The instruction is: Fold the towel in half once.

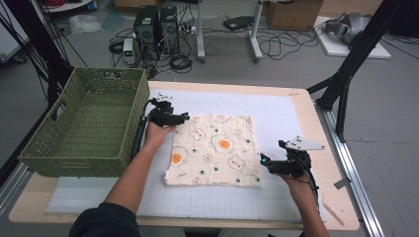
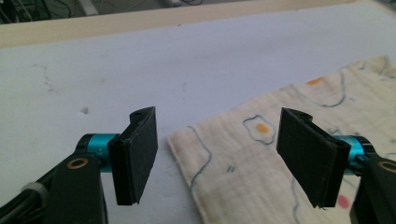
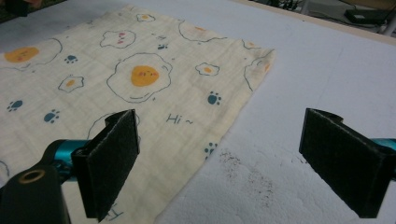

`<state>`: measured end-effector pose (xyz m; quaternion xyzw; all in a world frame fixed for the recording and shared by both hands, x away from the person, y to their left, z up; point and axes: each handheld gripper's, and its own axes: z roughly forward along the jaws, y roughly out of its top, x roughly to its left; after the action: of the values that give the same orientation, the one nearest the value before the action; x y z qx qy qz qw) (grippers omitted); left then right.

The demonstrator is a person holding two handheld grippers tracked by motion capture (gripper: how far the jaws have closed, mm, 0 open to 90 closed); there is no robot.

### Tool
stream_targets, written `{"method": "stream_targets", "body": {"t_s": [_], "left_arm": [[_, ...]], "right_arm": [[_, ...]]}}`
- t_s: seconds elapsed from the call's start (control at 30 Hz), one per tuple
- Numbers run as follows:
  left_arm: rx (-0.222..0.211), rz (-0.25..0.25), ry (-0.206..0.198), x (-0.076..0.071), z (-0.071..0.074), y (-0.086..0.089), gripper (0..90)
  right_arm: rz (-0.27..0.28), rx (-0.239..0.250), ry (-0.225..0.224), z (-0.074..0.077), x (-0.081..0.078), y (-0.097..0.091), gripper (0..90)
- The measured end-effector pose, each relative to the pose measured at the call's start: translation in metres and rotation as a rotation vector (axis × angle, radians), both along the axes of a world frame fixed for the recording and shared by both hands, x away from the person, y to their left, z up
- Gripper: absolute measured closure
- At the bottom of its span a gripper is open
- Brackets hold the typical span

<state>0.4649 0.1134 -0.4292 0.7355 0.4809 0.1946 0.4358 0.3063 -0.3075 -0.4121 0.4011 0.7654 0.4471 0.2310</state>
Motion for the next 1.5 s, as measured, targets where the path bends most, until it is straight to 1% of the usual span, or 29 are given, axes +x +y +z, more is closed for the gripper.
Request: {"method": "stream_targets", "body": {"t_s": [0.03,0.1,0.17,0.2,0.27,0.3,0.37,0.4,0.47,0.53,0.57,0.63,0.67,0.77,0.83,0.9,0.97,1.0,1.03,1.1,1.17,1.2,1.23,1.27,1.33,1.4,1.43,1.47,1.5], "left_arm": [[0.018,0.005,0.012,0.002,-0.003,-0.001,33.7],[0.045,0.009,0.013,0.005,-0.008,-0.001,36.6],[0.048,0.015,0.029,0.006,-0.013,-0.002,40.1],[0.056,0.01,0.042,0.007,-0.015,-0.002,41.2],[0.092,-0.004,0.058,0.007,-0.02,-0.004,45.9],[0.107,-0.005,0.049,0.007,-0.02,-0.004,46.4],[0.126,-0.002,0.045,0.007,-0.02,-0.004,51.4],[0.123,0.002,0.043,0.007,-0.02,-0.004,52.9],[0.135,-0.002,0.037,0.006,-0.02,-0.004,54.9],[0.138,-0.003,0.033,0.006,-0.02,-0.005,55.9],[0.145,-0.012,0.03,0.006,-0.019,-0.004,58.1],[0.133,-0.02,0.033,0.005,-0.02,-0.005,67.4],[0.126,-0.017,0.038,0.005,-0.019,-0.005,68.7],[0.111,-0.014,0.049,0.003,-0.019,-0.004,75.0],[0.088,-0.015,0.063,0.003,-0.019,-0.004,80.5],[0.079,-0.018,0.066,0.003,-0.019,-0.003,83.8],[0.071,-0.019,0.071,0.003,-0.019,-0.003,85.1],[0.072,-0.022,0.071,0.003,-0.019,-0.003,85.3],[0.066,-0.023,0.071,0.003,-0.019,-0.003,85.6],[0.058,-0.026,0.076,0.003,-0.019,-0.002,85.9],[0.052,-0.037,0.088,0.002,-0.018,-0.001,86.0],[0.064,-0.046,0.09,0.001,-0.018,-0.001,86.0],[0.069,-0.05,0.081,-0.001,-0.017,-0.002,86.0],[0.05,-0.042,0.066,-0.002,-0.017,-0.001,86.1],[0.029,-0.033,0.068,-0.002,-0.018,0.001,86.2],[0.02,-0.034,0.071,-0.003,-0.021,0.003,86.4],[0.016,-0.035,0.071,-0.003,-0.022,0.003,86.4],[0.014,-0.035,0.068,-0.003,-0.022,0.003,86.5],[0.013,-0.038,0.063,-0.003,-0.022,0.004,86.6]], "right_arm": [[-0.003,0.006,0.006,0.0,0.0,0.0,11.4],[0.0,-0.004,0.01,-0.001,0.004,0.0,11.4],[0.002,-0.011,0.02,-0.001,0.007,0.0,11.5],[-0.002,-0.014,0.029,-0.001,0.009,0.001,11.5],[-0.007,-0.02,0.043,-0.001,0.015,0.001,11.5],[-0.01,-0.019,0.055,-0.001,0.019,0.001,11.5],[-0.011,-0.028,0.06,-0.002,0.025,0.001,11.5],[-0.016,-0.022,0.073,-0.003,0.031,0.002,11.5],[-0.016,-0.026,0.088,-0.005,0.04,0.004,11.5],[-0.034,-0.019,0.099,-0.006,0.051,0.005,11.5],[-0.047,-0.017,0.104,-0.006,0.058,0.006,11.5],[-0.058,-0.025,0.123,-0.007,0.072,0.009,11.5],[-0.062,-0.033,0.138,-0.008,0.079,0.011,11.5],[-0.063,-0.072,0.15,-0.01,0.098,0.017,12.1],[-0.058,-0.073,0.148,-0.01,0.11,0.019,15.8],[-0.065,-0.089,0.168,-0.012,0.122,0.022,17.9],[-0.059,-0.111,0.189,-0.016,0.132,0.026,23.1],[-0.056,-0.117,0.203,-0.017,0.137,0.029,31.7],[-0.061,-0.115,0.209,-0.019,0.141,0.032,37.0],[-0.074,-0.112,0.217,-0.02,0.151,0.037,36.8],[-0.083,-0.103,0.23,-0.021,0.161,0.04,40.8],[-0.092,-0.11,0.234,-0.021,0.166,0.042,42.0],[-0.102,-0.129,0.244,-0.022,0.171,0.044,44.4],[-0.105,-0.142,0.248,-0.024,0.174,0.046,46.3],[-0.108,-0.119,0.235,-0.027,0.177,0.048,52.2],[-0.094,-0.137,0.236,-0.03,0.178,0.05,58.2],[-0.08,-0.137,0.241,-0.03,0.178,0.051,64.6],[-0.063,-0.138,0.243,-0.029,0.177,0.052,75.4],[-0.033,-0.145,0.248,-0.028,0.176,0.053,82.7]]}}
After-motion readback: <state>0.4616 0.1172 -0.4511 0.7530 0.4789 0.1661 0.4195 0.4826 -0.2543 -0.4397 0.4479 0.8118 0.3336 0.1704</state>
